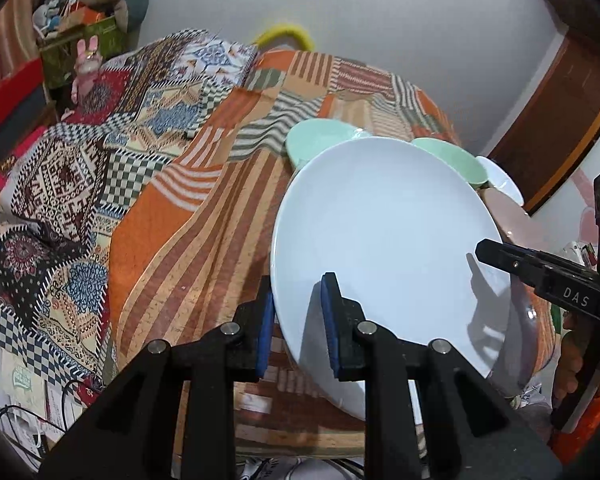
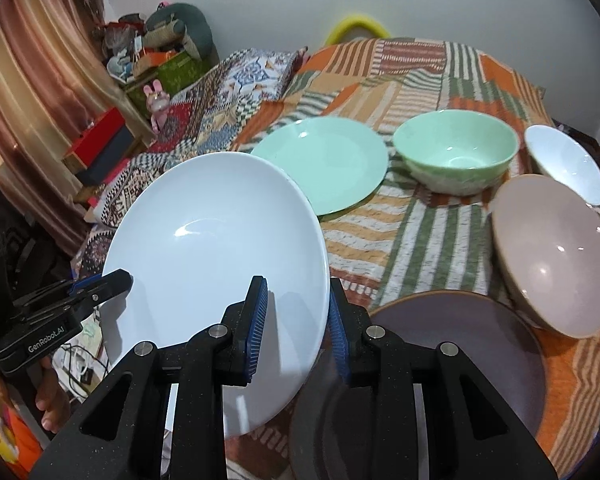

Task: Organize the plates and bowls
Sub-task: 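Lift the white plate with both grippers and carry it over the purple plate, then lower the white plate onto the dark purple plate and open both grippers, then move both grippers to the light green plate and close on its rim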

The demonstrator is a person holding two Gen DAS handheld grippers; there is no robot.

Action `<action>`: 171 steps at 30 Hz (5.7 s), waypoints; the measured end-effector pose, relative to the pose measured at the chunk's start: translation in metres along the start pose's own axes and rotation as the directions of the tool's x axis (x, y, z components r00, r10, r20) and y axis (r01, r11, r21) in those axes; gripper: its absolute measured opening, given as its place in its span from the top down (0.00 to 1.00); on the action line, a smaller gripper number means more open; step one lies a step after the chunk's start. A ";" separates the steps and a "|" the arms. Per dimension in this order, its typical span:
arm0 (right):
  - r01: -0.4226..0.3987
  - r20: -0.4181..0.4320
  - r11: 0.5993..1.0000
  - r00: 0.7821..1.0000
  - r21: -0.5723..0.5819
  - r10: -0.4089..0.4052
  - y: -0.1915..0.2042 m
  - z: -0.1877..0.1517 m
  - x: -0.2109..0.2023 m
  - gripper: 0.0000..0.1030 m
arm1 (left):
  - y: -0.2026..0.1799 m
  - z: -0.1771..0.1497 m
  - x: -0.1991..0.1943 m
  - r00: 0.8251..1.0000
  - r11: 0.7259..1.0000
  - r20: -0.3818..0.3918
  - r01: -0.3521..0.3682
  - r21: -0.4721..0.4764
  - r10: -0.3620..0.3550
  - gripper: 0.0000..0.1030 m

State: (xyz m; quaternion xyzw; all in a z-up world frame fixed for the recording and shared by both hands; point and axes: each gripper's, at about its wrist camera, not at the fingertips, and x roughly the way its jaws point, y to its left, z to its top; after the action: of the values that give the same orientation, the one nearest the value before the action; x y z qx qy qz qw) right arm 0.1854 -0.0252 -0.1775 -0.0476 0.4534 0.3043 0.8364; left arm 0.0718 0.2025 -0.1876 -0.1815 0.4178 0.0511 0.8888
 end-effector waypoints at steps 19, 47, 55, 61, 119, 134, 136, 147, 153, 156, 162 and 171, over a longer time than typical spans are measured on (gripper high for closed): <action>0.013 0.120 0.997 0.993 0.070 -0.021 -0.038 -0.028 -0.065 0.74 | -0.074 -0.006 -0.034 0.999 0.993 0.044 0.020 0.116 -0.026 0.78; 0.083 0.084 0.971 0.991 0.223 -0.104 -0.101 -0.086 -0.086 0.73 | -0.149 -0.031 0.010 0.989 0.967 -0.135 0.090 0.240 -0.058 0.78; 0.099 0.044 0.960 0.993 0.262 -0.114 -0.114 -0.101 -0.081 0.73 | -0.160 -0.040 0.030 0.980 0.958 -0.192 0.098 0.269 -0.046 0.77; 0.107 0.020 0.953 0.993 0.284 -0.117 -0.120 -0.110 -0.079 0.73 | -0.165 -0.044 0.044 0.973 0.956 -0.227 0.105 0.273 -0.042 0.77; 0.122 0.152 0.985 0.978 0.121 -0.139 -0.083 -0.045 -0.083 0.46 | -0.124 0.025 0.013 1.000 0.976 -0.004 0.011 0.219 -0.011 0.56; 0.037 0.089 0.997 0.995 0.070 -0.043 -0.059 0.017 -0.021 0.44 | -0.044 0.090 0.057 0.997 0.992 0.004 -0.074 0.100 0.074 0.56; 0.030 0.067 0.998 0.997 0.062 -0.034 -0.058 0.027 -0.009 0.44 | -0.036 0.099 0.070 0.996 0.992 -0.008 -0.083 0.092 0.084 0.56; 0.010 -0.075 0.998 0.997 0.062 -0.005 -0.055 0.065 0.062 0.44 | -0.002 0.138 0.154 0.992 0.993 -0.089 -0.078 0.089 0.086 0.56; 0.035 -0.127 0.997 0.992 0.068 -0.026 -0.057 0.078 0.089 0.50 | 0.003 0.154 0.190 0.990 0.992 -0.125 -0.051 0.118 0.066 0.67; 0.050 -0.166 0.997 0.985 0.064 -0.039 -0.060 0.081 0.102 0.62 | 0.006 0.161 0.205 0.988 0.992 -0.145 -0.027 0.120 0.045 0.72; 0.072 -0.215 0.997 0.975 0.041 -0.062 -0.059 0.080 0.121 0.69 | 0.010 0.169 0.224 0.986 0.991 -0.162 -0.010 0.132 0.031 0.78; 0.071 -0.230 0.994 0.972 0.079 -0.051 -0.062 0.087 0.131 0.71 | 0.018 0.162 0.227 0.981 0.992 -0.192 0.043 0.120 -0.019 0.81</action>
State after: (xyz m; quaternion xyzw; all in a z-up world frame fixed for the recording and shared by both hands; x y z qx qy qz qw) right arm 0.3362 0.0167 -0.2421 -0.0600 0.5573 0.2510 0.7892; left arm 0.3311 0.2643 -0.2708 -0.1367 0.5005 -0.0064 0.8549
